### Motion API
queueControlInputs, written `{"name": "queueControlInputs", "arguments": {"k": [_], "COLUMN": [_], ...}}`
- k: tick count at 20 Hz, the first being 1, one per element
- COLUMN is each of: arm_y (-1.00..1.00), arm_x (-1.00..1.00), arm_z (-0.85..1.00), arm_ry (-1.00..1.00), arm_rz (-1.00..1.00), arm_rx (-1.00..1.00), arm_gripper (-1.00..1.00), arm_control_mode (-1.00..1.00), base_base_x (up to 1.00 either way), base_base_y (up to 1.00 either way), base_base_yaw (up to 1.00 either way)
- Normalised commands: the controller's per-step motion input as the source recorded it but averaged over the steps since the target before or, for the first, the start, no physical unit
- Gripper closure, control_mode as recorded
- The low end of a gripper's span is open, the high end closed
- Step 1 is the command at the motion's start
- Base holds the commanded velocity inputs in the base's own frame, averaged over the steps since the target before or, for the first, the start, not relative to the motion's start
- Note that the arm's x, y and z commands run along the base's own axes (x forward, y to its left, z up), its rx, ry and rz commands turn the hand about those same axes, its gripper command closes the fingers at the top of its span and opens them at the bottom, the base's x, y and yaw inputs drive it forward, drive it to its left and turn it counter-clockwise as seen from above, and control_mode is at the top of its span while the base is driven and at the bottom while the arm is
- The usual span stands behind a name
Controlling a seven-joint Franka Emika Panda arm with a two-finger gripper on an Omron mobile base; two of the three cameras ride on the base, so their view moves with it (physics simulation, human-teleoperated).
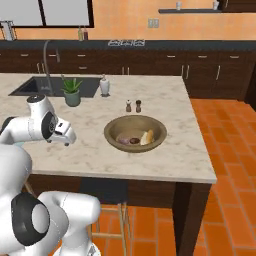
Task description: Place one bun and one sausage from the bowl on each plate.
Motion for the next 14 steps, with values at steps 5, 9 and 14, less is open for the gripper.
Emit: {"name": "queueControlInputs", "arguments": {"k": [5,9,14], "arm_y": [0.0,0.0,0.0], "arm_x": [0.0,0.0,0.0], "arm_z": [0.0,0.0,0.0], "arm_ry": [0.0,0.0,0.0], "arm_rz": [0.0,0.0,0.0], "arm_rx": [0.0,0.0,0.0], "arm_gripper": [-1.0,-1.0,-1.0], "arm_control_mode": [1.0,1.0,1.0], "base_base_x": [0.0,0.17,0.4], "base_base_y": [-1.0,-1.0,-0.45], "base_base_yaw": [0.0,0.0,0.2]}}
